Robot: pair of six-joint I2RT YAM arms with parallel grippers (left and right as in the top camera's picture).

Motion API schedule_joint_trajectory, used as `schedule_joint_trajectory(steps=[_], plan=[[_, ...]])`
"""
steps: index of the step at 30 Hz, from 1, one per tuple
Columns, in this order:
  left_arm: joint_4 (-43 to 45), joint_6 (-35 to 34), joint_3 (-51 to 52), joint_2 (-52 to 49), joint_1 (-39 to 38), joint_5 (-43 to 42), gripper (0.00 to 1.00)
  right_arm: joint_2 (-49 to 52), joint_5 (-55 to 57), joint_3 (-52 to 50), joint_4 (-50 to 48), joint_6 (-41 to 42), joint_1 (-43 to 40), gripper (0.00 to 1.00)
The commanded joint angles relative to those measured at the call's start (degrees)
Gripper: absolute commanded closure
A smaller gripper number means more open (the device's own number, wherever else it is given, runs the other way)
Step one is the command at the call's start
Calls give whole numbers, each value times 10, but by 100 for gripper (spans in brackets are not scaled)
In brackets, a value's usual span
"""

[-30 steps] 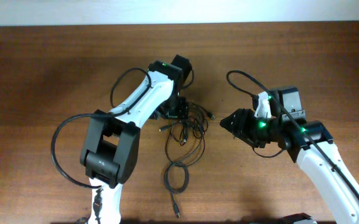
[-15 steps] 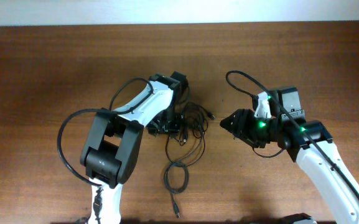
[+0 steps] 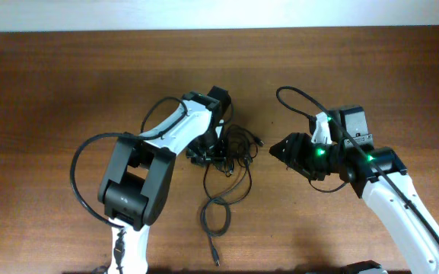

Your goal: Untangle cables

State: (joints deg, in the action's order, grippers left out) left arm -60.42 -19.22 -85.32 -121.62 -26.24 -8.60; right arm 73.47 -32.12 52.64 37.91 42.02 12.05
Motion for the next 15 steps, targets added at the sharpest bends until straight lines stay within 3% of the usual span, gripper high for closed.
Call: schedule_joint_trajectory(steps=[1, 3, 7, 10, 12, 15], plan=[[42, 4, 31, -6, 1, 9, 80, 2, 9, 4, -1, -3, 0, 42], [44, 5, 29, -5, 1, 9, 100, 2, 9, 4, -1, -3, 0, 42], [-42, 22, -39, -4, 1, 9, 100, 2, 10, 4, 0, -3, 0, 42], [-163, 30, -192, 9, 1, 4, 100, 2, 9, 4, 1, -3, 0, 41], [-194, 31, -263, 26, 1, 3, 100, 2, 9, 4, 2, -3, 0, 41], [-186, 63, -329, 74, 1, -94, 100, 2, 8, 4, -2, -3, 0, 27]])
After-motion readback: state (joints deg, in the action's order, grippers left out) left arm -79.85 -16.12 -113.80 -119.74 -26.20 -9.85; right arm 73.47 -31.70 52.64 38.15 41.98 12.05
